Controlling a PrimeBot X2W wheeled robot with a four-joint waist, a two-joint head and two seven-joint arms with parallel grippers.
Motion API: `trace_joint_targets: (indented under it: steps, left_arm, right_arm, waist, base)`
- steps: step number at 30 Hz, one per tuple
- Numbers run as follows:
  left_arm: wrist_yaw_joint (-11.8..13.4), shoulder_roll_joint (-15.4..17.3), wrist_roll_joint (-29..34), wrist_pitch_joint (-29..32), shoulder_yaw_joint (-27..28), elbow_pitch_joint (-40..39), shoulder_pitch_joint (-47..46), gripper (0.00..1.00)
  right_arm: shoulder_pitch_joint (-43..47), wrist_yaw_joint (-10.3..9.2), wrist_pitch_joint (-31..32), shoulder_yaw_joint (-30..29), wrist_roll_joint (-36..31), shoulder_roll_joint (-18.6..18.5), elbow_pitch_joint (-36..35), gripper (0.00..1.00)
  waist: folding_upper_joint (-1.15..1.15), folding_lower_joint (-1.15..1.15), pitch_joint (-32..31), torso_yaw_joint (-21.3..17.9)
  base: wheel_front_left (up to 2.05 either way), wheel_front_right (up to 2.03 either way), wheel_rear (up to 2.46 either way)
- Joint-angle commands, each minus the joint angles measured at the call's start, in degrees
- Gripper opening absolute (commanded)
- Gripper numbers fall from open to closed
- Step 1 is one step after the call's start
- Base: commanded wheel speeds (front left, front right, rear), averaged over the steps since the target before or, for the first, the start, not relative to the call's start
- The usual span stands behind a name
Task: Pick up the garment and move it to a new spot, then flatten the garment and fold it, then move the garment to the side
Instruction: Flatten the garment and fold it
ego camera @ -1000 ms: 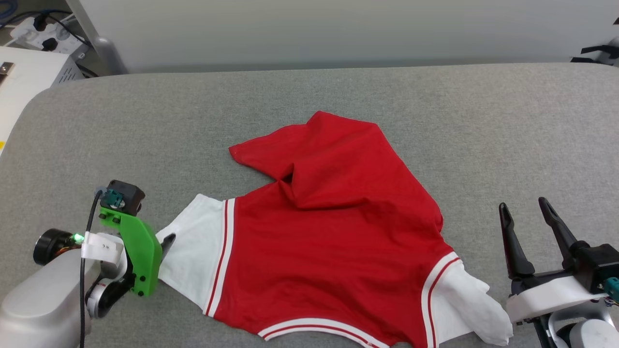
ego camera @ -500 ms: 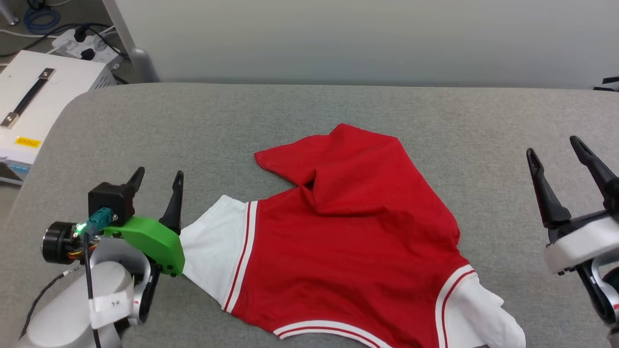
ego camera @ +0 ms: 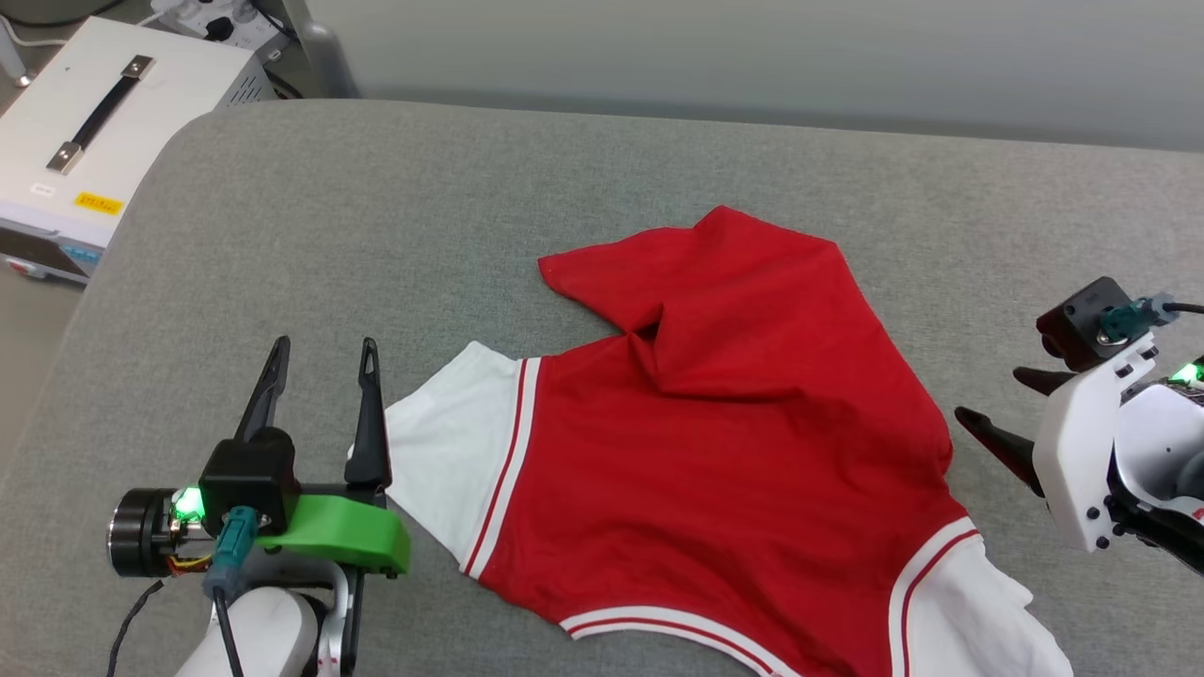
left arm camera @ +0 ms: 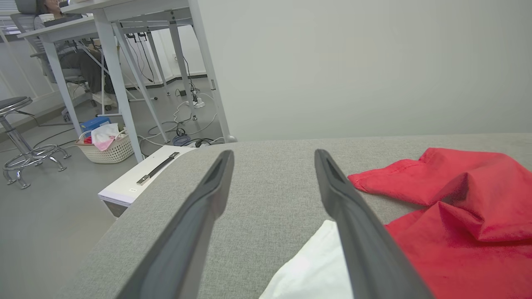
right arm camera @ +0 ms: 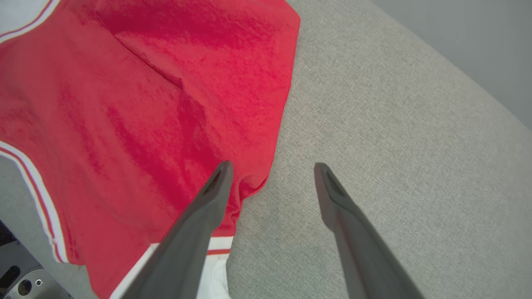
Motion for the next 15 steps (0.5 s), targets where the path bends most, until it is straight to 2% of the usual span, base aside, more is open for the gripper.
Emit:
trace_joint_targets:
  steps: [1,6,15]
  left_arm:
    - [-0.5,-1.3,1.4,-0.3,1.3,-0.5,1.1,1.0]
    - [-3.4,-5.8,5.6,-0.3,4.8,-0.6,2.8,1.0]
    - [-9.5,-12.5,11.4,-0.3,10.3,1.1,3.1,1.0]
  right_arm:
    - [-1.7,-0.04,1.7,1.2,1.2,-0.4,1.0,1.0]
    - [-4.6,-0.04,4.5,5.5,3.7,-0.3,6.5,1.0]
    - [-5.7,-0.04,1.3,15.4,5.7,2.0,16.7,1.0]
  waist:
    - [0.0,0.0,1.8,1.3]
    - [0.0,0.0,4.2,3.0]
    - [0.0,0.0,6.8,4.4]
  base:
    - [0.0,0.0,0.0]
    - [0.0,0.0,0.0]
    - [0.0,0.0,0.0]
